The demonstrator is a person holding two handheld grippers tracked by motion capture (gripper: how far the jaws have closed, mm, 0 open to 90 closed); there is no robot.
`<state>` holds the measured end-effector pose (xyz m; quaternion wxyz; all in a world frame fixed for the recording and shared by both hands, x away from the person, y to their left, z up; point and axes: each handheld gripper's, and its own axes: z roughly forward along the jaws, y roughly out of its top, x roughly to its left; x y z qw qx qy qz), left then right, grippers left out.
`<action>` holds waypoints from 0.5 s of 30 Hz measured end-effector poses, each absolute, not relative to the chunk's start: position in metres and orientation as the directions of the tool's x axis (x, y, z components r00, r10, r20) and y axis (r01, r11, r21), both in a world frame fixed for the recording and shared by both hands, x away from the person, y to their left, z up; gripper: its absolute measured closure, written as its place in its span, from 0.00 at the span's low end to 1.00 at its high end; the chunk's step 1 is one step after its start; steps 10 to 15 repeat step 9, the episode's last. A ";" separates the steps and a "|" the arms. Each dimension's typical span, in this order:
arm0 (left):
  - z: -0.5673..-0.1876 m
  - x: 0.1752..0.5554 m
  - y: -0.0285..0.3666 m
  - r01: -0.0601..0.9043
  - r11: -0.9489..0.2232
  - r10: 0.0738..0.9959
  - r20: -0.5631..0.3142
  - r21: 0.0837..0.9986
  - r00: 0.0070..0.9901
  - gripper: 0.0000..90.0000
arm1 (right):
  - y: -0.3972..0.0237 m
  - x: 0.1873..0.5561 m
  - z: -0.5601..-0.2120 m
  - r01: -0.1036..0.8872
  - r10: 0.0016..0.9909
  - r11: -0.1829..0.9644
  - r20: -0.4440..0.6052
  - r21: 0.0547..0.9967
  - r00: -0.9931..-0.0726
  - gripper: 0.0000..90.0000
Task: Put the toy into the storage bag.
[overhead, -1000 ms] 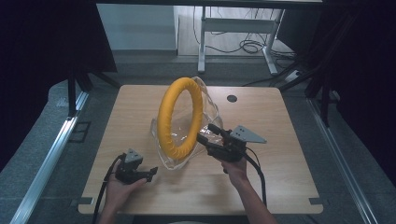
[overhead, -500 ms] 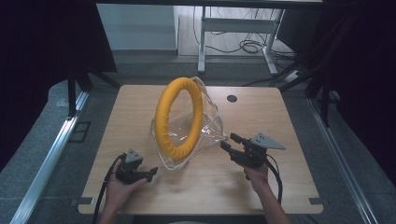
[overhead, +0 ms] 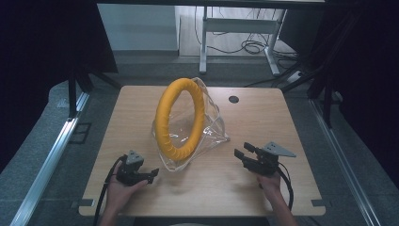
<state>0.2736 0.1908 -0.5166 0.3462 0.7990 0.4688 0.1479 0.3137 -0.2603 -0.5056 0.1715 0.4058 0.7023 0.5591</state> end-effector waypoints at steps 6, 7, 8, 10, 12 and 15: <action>-0.516 0.273 0.191 0.646 -0.318 0.852 -0.089 0.694 0.516 0.29 | -0.262 0.314 -0.507 0.380 0.763 0.045 0.213 0.924 -0.610 0.46; -0.516 0.273 0.191 0.646 -0.318 0.852 -0.089 0.693 0.516 0.29 | -0.261 0.314 -0.507 0.381 0.763 0.046 0.213 0.924 -0.610 0.46; -0.516 0.273 0.191 0.646 -0.319 0.852 -0.089 0.694 0.516 0.29 | -0.261 0.314 -0.507 0.382 0.763 0.049 0.212 0.923 -0.611 0.46; -0.516 0.273 0.191 0.646 -0.318 0.852 -0.090 0.694 0.516 0.29 | -0.261 0.314 -0.508 0.386 0.763 0.051 0.214 0.921 -0.610 0.46; -0.516 0.273 0.191 0.646 -0.318 0.852 -0.090 0.694 0.516 0.29 | -0.261 0.314 -0.508 0.386 0.763 0.051 0.214 0.921 -0.610 0.46; -0.516 0.273 0.191 0.646 -0.318 0.852 -0.090 0.694 0.516 0.29 | -0.261 0.314 -0.508 0.386 0.763 0.051 0.214 0.921 -0.610 0.46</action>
